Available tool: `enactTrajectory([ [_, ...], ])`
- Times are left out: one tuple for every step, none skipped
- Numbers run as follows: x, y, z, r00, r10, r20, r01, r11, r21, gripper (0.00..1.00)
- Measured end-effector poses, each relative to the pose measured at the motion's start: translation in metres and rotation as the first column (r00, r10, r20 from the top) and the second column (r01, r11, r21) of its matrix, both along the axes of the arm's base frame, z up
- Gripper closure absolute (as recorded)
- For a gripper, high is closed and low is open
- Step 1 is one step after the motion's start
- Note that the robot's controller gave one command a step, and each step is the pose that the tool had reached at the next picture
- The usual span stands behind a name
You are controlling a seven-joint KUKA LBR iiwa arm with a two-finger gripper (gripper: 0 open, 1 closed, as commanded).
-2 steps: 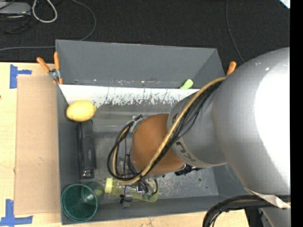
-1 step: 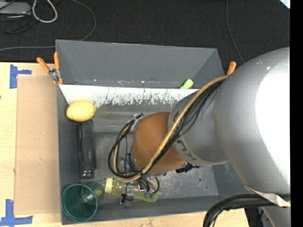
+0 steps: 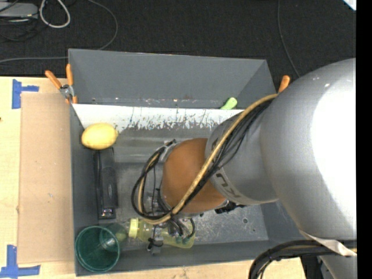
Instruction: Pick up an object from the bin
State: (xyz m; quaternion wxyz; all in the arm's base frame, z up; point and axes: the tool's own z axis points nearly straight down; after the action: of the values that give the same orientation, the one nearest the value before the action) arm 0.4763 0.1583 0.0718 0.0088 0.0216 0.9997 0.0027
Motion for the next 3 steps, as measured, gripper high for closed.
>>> enactTrajectory([
  [0.000, -0.002, -0.001, 1.000, 0.007, -0.007, -0.007, 1.000, -0.002, 1.00],
  [0.000, -0.002, -0.001, 1.000, 0.006, -0.007, -0.006, 1.000, -0.002, 1.00],
  [-0.002, -0.003, 0.024, 1.000, 0.004, -0.016, -0.004, 1.000, -0.005, 1.00],
])
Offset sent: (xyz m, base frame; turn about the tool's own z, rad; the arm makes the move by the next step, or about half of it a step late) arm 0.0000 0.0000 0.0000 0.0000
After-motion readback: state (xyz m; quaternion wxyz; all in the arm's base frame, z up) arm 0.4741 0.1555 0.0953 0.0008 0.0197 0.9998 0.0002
